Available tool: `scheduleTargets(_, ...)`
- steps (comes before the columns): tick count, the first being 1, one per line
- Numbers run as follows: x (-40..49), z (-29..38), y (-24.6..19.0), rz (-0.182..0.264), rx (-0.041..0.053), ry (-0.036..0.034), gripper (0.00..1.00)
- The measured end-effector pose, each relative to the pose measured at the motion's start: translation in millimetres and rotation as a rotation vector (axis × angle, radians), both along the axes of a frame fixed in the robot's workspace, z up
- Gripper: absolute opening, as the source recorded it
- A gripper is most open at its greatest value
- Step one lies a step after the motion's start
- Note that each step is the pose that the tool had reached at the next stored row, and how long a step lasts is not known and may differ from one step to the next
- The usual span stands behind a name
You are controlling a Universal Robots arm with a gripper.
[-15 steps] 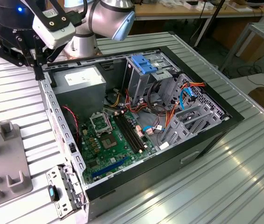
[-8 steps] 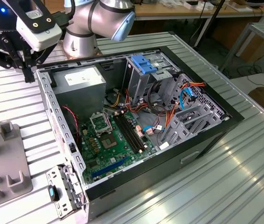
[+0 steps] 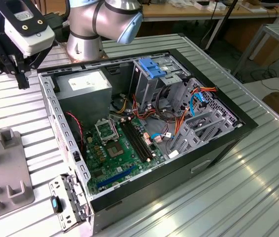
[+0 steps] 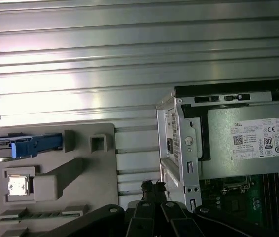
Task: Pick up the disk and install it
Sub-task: 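Reach for the disk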
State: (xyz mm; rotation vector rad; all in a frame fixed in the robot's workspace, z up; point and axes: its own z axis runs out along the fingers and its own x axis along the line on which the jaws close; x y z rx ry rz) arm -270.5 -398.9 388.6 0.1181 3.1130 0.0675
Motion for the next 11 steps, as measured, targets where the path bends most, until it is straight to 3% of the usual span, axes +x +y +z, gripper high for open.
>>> scheduleTargets(7,-18.2,-0.4,0.0,0.000,-0.0001,0.0002,0.11)
scheduleTargets(11,-38.0,-0.9,0.0,0.000,0.0000,0.0002,0.11)
